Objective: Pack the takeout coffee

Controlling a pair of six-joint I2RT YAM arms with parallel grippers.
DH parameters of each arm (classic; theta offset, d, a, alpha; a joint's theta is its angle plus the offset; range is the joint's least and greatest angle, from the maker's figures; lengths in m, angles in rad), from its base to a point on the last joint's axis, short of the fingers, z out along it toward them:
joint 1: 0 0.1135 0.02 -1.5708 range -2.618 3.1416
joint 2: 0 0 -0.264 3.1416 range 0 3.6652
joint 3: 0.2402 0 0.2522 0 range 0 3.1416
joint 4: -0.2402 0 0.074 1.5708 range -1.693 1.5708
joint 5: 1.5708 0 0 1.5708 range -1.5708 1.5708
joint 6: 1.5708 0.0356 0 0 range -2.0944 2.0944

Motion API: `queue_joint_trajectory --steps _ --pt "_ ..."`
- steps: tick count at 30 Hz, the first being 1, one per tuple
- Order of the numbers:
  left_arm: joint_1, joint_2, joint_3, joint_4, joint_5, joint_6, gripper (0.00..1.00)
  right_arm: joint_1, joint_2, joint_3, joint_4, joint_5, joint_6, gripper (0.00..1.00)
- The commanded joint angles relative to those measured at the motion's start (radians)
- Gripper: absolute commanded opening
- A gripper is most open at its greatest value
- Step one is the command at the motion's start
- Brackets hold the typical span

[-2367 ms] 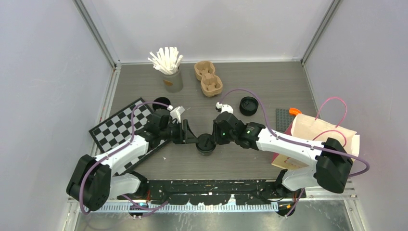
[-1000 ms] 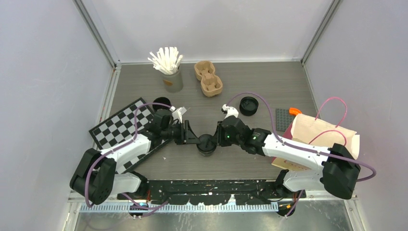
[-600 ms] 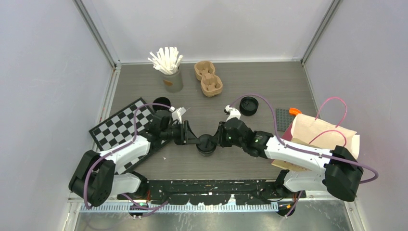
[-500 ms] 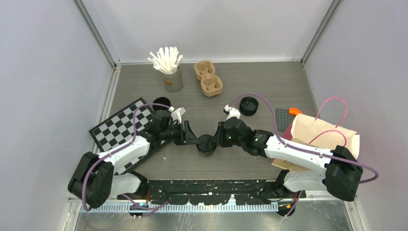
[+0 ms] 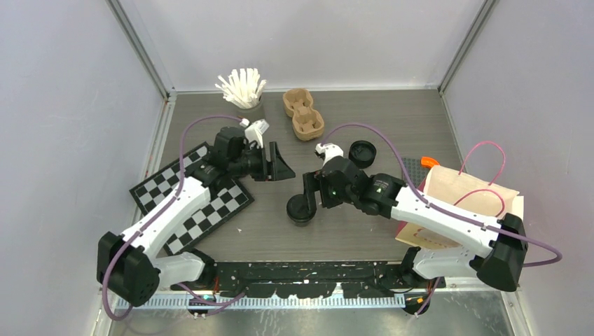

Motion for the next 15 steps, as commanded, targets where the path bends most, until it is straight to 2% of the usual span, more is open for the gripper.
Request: queue_joint_trajectory --steps 1,3,7,12,15 --pt "0.001 -0.100 0.081 -0.233 -0.116 0.111 0.67 0.045 -0.015 0.065 -0.025 0.025 -0.131 0.87" --pt "0.000 -0.174 0.099 -0.317 -0.195 0.145 0.73 0.060 -0.007 0.060 0.004 0.027 -0.160 0.88" --pt "0.000 -0.361 0.076 -0.460 -0.351 0.183 0.99 0.088 0.039 0.071 0.041 0.027 -0.215 0.88" --pt "0.001 -0.612 -0.032 -0.551 -0.423 0.211 1.00 0.124 0.128 0.109 0.039 0.060 -0.278 0.88" --pt "-0.001 -0.740 -0.115 -0.546 -0.440 0.196 1.00 0.137 0.175 0.135 0.040 0.066 -0.305 0.88"
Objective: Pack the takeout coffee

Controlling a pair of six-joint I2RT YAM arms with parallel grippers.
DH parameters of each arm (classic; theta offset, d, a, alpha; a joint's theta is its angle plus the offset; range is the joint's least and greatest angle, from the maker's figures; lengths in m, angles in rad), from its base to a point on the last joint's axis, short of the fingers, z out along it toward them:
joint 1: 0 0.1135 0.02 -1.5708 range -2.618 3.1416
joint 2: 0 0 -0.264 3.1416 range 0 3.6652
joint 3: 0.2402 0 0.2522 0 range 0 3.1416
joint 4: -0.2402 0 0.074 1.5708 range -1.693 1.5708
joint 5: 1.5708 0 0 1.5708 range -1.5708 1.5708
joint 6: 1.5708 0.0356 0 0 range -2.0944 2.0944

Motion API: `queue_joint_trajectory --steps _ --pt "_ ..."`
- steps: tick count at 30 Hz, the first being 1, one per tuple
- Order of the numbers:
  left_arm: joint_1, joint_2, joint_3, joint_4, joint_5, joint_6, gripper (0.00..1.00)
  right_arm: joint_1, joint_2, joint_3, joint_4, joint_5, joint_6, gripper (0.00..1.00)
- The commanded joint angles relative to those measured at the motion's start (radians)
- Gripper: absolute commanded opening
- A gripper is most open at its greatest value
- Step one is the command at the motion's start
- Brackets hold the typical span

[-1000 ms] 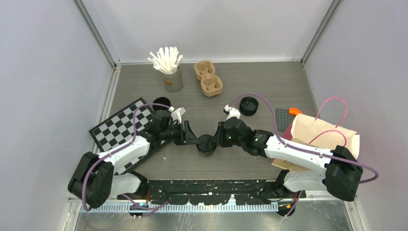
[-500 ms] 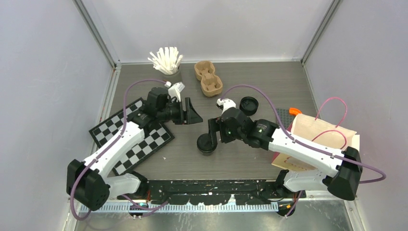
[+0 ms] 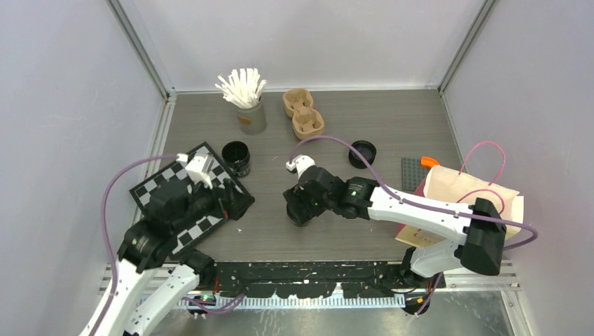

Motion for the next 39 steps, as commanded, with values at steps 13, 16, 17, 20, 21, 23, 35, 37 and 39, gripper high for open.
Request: queue_joint_trajectory --steps 13,16,17,20,21,23,35,37,39 --pt "-0.001 -0.288 -0.119 -0.050 -0.142 0.046 1.00 0.022 0.154 0.114 0.019 0.092 -0.119 0.92" --pt "-0.001 -0.283 -0.118 -0.052 -0.140 0.043 1.00 0.023 0.166 0.117 0.020 0.096 -0.121 0.92" --pt "-0.001 -0.282 -0.118 -0.051 -0.139 0.044 1.00 0.023 0.169 0.117 0.021 0.095 -0.121 0.92" --pt "-0.001 -0.281 -0.118 -0.052 -0.137 0.044 1.00 0.022 0.178 0.116 0.026 0.092 -0.122 0.93" --pt "-0.001 -0.282 -0.118 -0.052 -0.137 0.044 1.00 0.023 0.183 0.114 0.029 0.092 -0.120 0.93" --pt "-0.001 -0.284 -0.120 -0.052 -0.136 0.044 1.00 0.023 0.192 0.114 0.032 0.095 -0.115 0.92" --pt "-0.001 -0.292 -0.122 -0.051 -0.140 0.042 1.00 0.023 0.198 0.109 0.015 0.085 -0.086 0.82" --pt "-0.001 -0.291 -0.122 -0.053 -0.140 0.042 1.00 0.023 0.190 0.113 0.011 0.091 -0.085 0.86" --pt "-0.001 -0.291 -0.122 -0.053 -0.140 0.042 1.00 0.022 0.182 0.120 0.004 0.096 -0.086 0.89"
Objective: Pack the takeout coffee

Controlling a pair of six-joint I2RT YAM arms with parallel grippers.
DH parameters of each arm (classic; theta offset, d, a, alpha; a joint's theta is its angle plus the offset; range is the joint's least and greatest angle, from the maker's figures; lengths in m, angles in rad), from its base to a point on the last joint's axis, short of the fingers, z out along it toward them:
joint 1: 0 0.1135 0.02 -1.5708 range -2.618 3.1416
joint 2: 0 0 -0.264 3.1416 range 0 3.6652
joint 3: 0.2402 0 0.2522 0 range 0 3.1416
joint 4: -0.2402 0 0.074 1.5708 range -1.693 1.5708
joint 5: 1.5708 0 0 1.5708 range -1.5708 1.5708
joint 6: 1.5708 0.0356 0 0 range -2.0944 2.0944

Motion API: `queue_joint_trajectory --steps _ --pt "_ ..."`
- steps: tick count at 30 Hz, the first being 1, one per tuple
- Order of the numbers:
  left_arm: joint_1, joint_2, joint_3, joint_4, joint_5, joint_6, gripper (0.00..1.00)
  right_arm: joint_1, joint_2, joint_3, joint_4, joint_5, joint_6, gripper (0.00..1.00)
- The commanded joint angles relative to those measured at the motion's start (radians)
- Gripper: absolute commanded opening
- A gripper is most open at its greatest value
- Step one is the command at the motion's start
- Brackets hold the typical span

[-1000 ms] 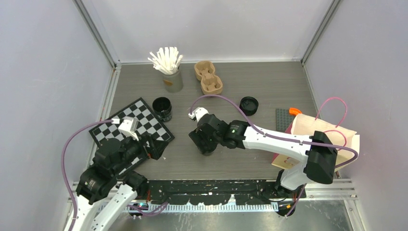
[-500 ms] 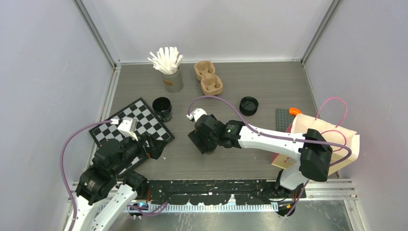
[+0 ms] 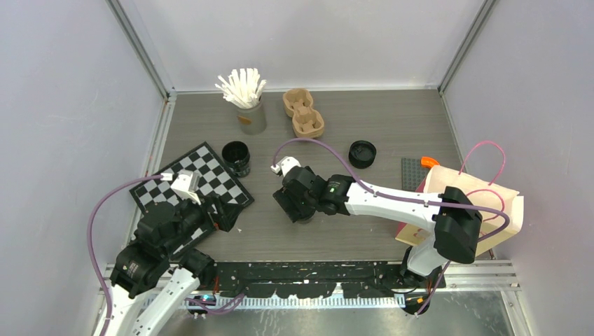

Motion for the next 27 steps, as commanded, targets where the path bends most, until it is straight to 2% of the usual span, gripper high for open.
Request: queue_joint_trajectory --steps 1,8,27 --pt "-0.001 -0.004 -0.001 0.010 -0.014 0.007 1.00 0.002 -0.017 0.040 -0.023 0.016 0.004 0.90" --pt "-0.001 -0.010 -0.001 0.008 -0.021 0.005 1.00 0.001 -0.034 0.081 -0.069 0.027 -0.015 0.93" --pt "0.000 -0.009 -0.001 0.005 -0.028 0.003 1.00 -0.011 -0.008 0.038 -0.040 -0.007 -0.009 0.95"
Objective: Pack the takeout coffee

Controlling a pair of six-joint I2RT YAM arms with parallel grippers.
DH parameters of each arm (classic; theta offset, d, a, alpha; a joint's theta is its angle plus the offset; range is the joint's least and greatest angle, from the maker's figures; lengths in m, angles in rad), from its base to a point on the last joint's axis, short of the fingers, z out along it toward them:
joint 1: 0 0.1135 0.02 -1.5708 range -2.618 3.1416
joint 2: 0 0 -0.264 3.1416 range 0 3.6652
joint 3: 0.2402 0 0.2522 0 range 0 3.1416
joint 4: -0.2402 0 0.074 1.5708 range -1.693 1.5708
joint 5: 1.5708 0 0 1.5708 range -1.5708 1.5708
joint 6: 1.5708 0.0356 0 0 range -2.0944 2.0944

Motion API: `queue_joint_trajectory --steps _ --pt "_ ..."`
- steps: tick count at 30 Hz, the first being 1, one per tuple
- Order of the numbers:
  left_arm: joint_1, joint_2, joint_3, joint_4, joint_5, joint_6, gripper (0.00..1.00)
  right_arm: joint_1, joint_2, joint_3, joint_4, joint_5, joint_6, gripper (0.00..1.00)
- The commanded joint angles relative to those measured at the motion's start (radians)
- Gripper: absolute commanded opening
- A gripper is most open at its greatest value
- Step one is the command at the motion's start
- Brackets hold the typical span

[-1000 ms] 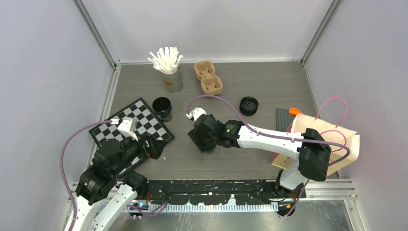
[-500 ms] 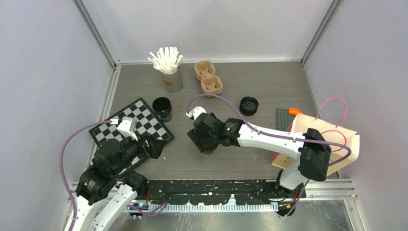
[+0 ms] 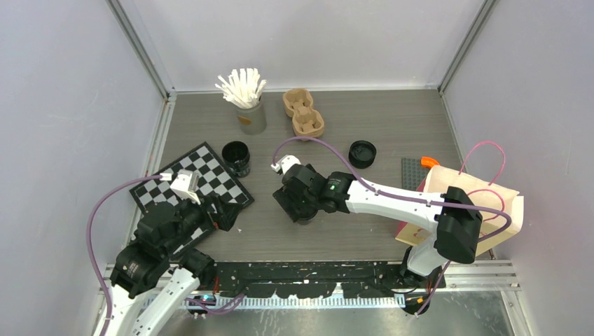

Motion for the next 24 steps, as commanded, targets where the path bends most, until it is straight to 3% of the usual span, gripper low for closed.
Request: queue_joint_trajectory --steps 1,14,24 --pt "-0.001 -0.009 -0.001 0.006 -0.013 0.002 1.00 -0.008 -0.005 -0.006 0.035 -0.017 -0.003 0.95" --pt "-0.001 -0.012 -0.003 0.005 -0.014 0.002 1.00 -0.026 0.028 -0.025 0.040 -0.016 0.007 0.95" --pt "-0.001 -0.016 -0.003 0.005 -0.014 0.002 1.00 -0.034 -0.011 -0.018 0.040 -0.007 0.013 0.85"
